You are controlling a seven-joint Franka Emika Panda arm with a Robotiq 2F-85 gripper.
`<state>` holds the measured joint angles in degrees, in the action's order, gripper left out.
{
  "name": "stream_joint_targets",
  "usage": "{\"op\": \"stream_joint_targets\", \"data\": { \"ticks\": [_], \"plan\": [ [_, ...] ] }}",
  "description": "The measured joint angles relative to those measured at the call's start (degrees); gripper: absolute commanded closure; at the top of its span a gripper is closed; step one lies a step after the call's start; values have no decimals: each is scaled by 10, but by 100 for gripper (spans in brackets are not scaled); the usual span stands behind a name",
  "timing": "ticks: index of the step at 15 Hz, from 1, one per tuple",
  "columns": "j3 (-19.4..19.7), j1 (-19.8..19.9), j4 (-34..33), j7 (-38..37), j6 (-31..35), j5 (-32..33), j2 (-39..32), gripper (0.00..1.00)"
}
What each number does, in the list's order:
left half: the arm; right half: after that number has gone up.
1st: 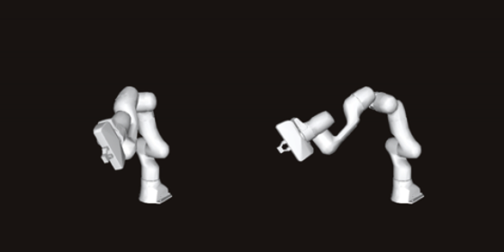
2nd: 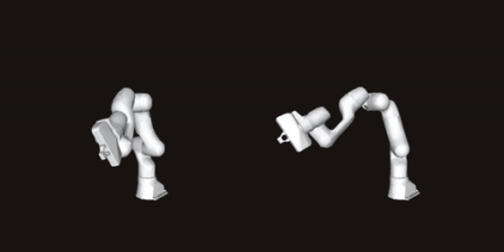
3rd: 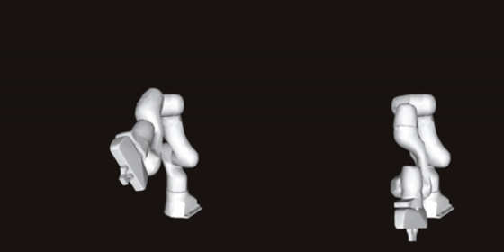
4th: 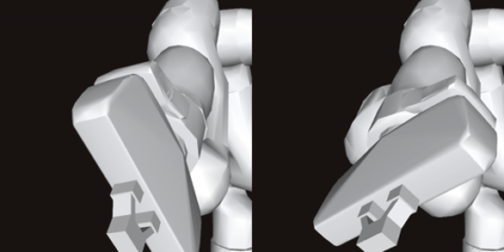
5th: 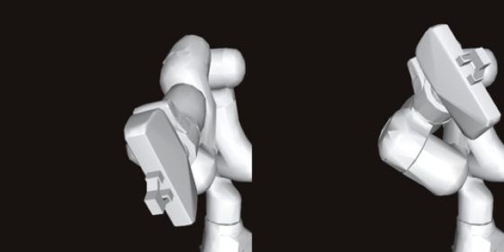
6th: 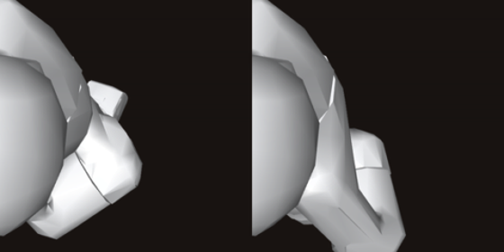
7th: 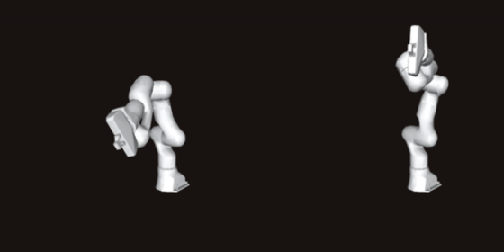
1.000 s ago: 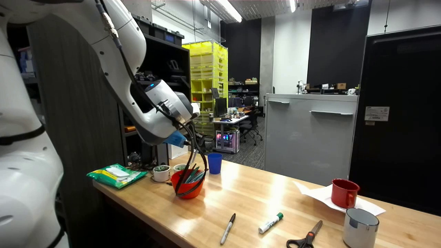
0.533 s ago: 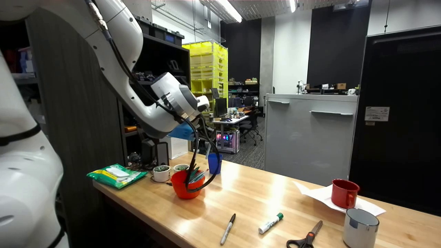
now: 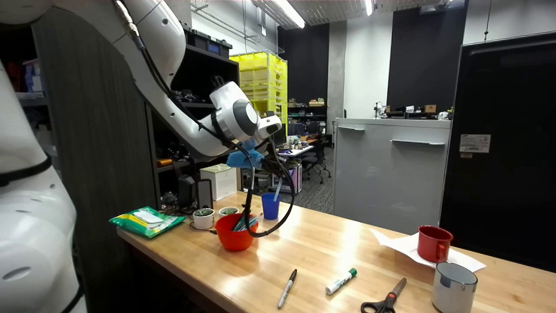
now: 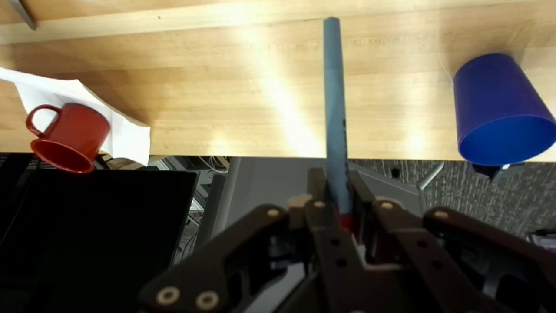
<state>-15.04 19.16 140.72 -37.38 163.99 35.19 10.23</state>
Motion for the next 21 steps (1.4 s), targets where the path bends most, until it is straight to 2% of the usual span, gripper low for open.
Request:
{"op": "stream_joint_targets", "data": {
  "ticks": [3, 5, 9, 14, 18, 21],
  "plan": [
    [0, -27, -24, 57, -43, -66, -29, 96],
    [-2, -35, -45, 70, -58, -84, -53, 96],
    [-4, -35, -88, 71, -74, -75, -102, 96],
    [8, -30, -138, 63, -126, -11, -154, 96],
    [101, -97, -150, 67, -157, -5, -178, 96],
    [145, -125, -147, 76, -169, -11, -189, 96]
  ]
}}
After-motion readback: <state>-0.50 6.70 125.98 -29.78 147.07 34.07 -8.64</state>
